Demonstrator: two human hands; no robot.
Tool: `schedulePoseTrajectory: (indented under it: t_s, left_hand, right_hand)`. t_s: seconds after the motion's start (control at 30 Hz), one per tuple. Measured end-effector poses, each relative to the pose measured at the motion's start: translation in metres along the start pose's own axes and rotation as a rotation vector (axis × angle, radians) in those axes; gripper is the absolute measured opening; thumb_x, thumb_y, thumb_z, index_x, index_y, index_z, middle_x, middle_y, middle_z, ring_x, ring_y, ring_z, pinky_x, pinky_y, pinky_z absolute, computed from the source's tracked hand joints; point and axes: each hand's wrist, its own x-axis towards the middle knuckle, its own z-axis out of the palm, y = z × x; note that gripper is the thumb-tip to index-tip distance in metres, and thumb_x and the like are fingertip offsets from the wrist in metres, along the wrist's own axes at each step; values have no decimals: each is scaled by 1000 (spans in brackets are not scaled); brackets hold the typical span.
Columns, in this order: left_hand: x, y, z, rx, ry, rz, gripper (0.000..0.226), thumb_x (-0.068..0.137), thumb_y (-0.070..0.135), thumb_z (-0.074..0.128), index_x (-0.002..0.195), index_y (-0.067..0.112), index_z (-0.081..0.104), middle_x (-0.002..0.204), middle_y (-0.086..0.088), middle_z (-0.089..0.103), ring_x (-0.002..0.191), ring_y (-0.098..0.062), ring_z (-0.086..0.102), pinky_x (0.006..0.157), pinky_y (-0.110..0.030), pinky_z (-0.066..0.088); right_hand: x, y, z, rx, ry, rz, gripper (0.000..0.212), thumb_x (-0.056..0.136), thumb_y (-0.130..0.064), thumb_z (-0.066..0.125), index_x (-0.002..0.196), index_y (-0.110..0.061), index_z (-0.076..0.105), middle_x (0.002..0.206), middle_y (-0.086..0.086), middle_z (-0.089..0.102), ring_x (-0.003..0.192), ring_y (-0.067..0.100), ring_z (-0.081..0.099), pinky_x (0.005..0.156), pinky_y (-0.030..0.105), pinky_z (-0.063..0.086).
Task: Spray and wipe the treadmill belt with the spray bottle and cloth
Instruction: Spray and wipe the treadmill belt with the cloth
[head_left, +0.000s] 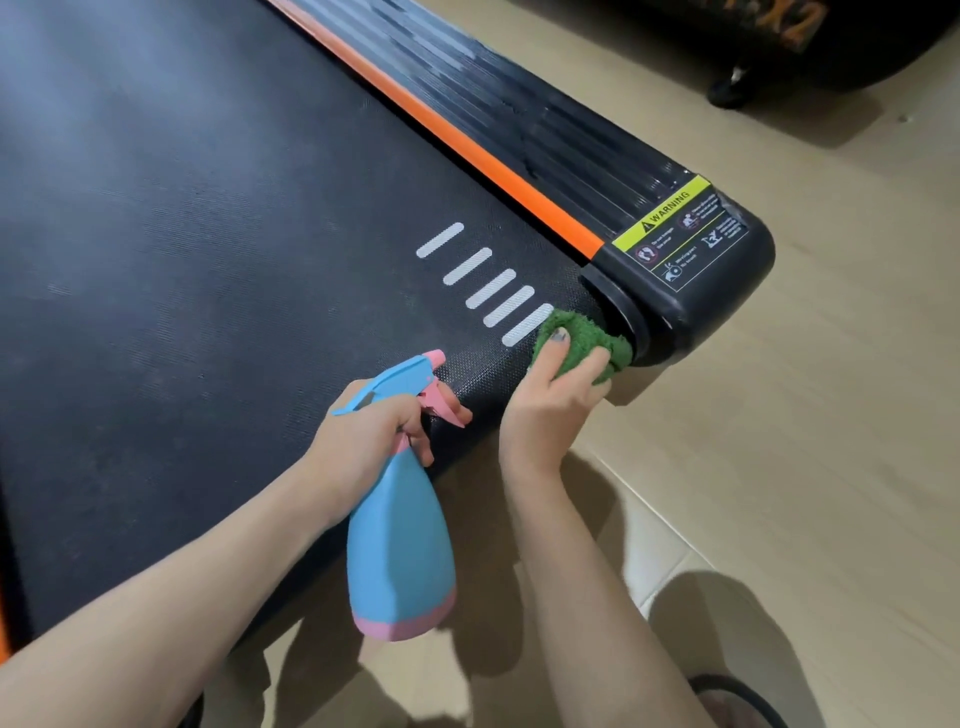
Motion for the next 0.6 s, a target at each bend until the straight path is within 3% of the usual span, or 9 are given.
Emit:
schedulePoseTrajectory:
  t_s: [0.1,0.17,0.23,0.33,0.47,0.57,0.6]
  left_hand:
    - [-1,3,0,25,11,-6,46,71,4,49,64,35,82,82,13,81,77,-10,60,77,-25,46]
    - [-1,2,0,71,31,13,59,80,-9,46,51,32,78,72,20,76,81,-3,60,75,-19,46]
    - [-2,2,1,105,25,33,62,81,-13,44,44,26,73,76,23,77,75,6,60,71,-11,46]
    - [0,-2,-1,75,53,15,61,85,-10,45,42,24,71,68,15,75,61,2,62,63,-12,47]
    - [2,-5,-5,30,76,-41,41,80,4,51,59,25,79,71,-11,75,72,-15,60,72,-31,45]
    - [4,-2,-9,15,-28,14,39,74,5,46,75,20,82,83,0,81,60,-14,62,75,-32,45]
    - [3,-2,-10,24,-56,45,39,69,7,44,78,13,81,91,-2,83,67,-10,67,82,-30,46]
  right_hand:
    - [-28,9,-8,-163,-92,-168,35,98,-42,48,103,-7,52,109,24,49,98,42,50,94,46,45]
    - [-40,13,-17,-333,-147,-361,37,98,-41,52,106,-5,55,114,26,47,99,44,48,93,48,45]
    - [-35,15,-26,-470,-160,-542,36,96,-39,57,108,-5,59,119,29,47,101,44,48,92,48,45]
    - [-16,5,-28,-556,-200,-738,29,94,-36,61,101,-8,63,125,31,52,114,44,47,99,51,41]
    - [7,-6,-13,-479,-306,-1008,26,97,-31,55,94,-7,64,134,23,57,134,38,48,113,55,32]
    - [36,-19,-6,-529,-451,-1029,25,91,-32,58,94,-8,63,129,21,61,130,35,51,117,47,30]
    - [45,-25,-4,-573,-474,-1027,24,90,-32,58,95,-9,62,127,20,61,129,35,52,117,46,30]
